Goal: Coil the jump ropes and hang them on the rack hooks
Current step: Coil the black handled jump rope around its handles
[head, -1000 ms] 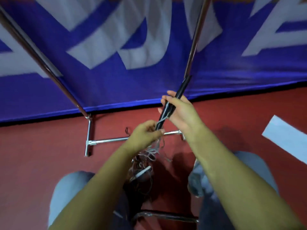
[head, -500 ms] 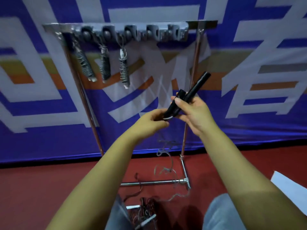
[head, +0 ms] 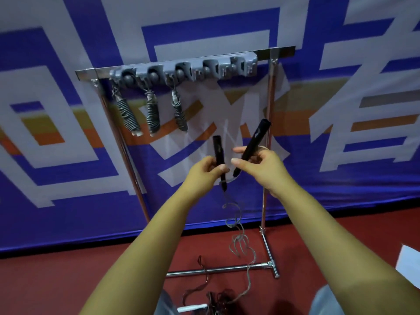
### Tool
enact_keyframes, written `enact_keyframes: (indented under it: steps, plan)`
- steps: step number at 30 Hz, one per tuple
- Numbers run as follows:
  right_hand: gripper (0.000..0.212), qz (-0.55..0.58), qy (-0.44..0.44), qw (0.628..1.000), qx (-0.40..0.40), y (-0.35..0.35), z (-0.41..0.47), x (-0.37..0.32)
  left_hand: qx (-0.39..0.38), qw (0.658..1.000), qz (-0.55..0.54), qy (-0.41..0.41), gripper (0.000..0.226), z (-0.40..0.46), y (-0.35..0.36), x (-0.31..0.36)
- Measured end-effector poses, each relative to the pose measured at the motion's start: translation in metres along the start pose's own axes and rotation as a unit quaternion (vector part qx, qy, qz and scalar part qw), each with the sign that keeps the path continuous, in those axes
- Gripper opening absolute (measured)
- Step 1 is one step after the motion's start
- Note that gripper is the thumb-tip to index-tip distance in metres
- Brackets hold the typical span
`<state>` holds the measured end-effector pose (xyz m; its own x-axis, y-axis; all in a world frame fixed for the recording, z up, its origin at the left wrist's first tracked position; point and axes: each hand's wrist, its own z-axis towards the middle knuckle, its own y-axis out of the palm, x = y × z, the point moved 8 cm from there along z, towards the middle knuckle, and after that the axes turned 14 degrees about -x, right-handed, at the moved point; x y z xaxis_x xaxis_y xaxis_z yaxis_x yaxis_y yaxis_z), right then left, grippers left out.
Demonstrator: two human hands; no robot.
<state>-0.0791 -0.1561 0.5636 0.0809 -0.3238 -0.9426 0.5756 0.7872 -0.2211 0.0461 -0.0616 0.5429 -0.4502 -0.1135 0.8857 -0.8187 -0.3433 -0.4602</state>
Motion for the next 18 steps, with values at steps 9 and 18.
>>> enact_keyframes:
  steps: [9, 18]
  plan:
    - [0.009, -0.098, 0.110, 0.989, 0.016, -0.030, -0.005, 0.036, 0.120, 0.953, -0.274, 0.051, 0.007, -0.001, -0.044, -0.004]
    - [0.028, 0.180, 0.084, 0.974, -0.110, 0.021, -0.002, 0.017, 0.091, 0.984, -0.034, 0.151, 0.022, -0.013, -0.014, 0.048]
